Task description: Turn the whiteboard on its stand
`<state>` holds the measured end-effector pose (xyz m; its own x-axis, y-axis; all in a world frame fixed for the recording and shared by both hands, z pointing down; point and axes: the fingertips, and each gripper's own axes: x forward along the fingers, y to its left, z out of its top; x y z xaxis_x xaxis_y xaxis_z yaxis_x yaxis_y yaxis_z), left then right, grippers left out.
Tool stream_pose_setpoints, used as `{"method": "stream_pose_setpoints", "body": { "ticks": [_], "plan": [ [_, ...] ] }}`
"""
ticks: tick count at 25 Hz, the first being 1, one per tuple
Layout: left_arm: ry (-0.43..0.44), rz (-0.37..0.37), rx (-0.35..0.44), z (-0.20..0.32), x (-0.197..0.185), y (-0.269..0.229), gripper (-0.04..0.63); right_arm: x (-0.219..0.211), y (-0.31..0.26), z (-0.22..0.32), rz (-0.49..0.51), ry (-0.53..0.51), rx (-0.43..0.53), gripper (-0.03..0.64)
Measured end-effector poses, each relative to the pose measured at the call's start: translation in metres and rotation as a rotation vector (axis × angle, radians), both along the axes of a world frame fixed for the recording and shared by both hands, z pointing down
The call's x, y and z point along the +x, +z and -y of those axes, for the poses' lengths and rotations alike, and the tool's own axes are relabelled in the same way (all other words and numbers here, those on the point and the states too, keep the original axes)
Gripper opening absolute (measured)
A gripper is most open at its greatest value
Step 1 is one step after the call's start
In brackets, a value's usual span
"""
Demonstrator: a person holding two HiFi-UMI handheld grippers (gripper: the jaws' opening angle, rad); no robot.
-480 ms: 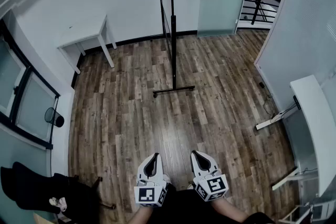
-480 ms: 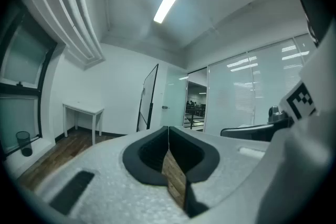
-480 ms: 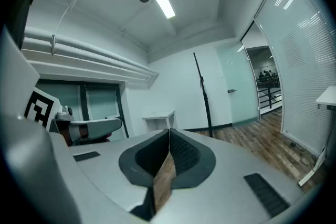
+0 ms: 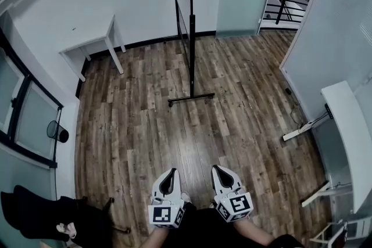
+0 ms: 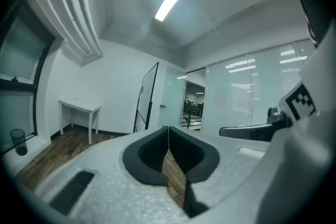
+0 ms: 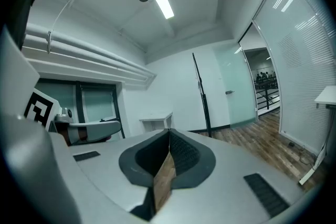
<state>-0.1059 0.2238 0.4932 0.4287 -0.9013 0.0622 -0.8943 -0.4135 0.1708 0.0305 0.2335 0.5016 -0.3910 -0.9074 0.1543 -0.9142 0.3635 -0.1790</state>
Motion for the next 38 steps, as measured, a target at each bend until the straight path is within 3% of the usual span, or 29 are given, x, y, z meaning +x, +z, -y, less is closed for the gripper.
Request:
{"method": "stream_pose_setpoints", "body": {
  "ticks": [10,20,28,38],
  "plan": [
    [0.045,-0.004,0.022,0.025,-0.045,0.003,0.018,-0.049,0.002,0.029,-0.010,0.021,0.031,0.014],
    [0.036,-0.027,-0.014,0.060,-0.067,0.021,0.018,-0.072,0.011,0.068,0.006,0.017,0.020,0.014],
    [0.019,-0.010,0.000,0.130,-0.063,0.018,0.018,-0.067,0.014,0.142,0.019,-0.003,0.023,0.014],
    [0.001,-0.010,-0.002,0.255,-0.038,0.012,0.018,-0.042,0.014,0.271,0.021,-0.013,0.012,0.014]
  ]
}}
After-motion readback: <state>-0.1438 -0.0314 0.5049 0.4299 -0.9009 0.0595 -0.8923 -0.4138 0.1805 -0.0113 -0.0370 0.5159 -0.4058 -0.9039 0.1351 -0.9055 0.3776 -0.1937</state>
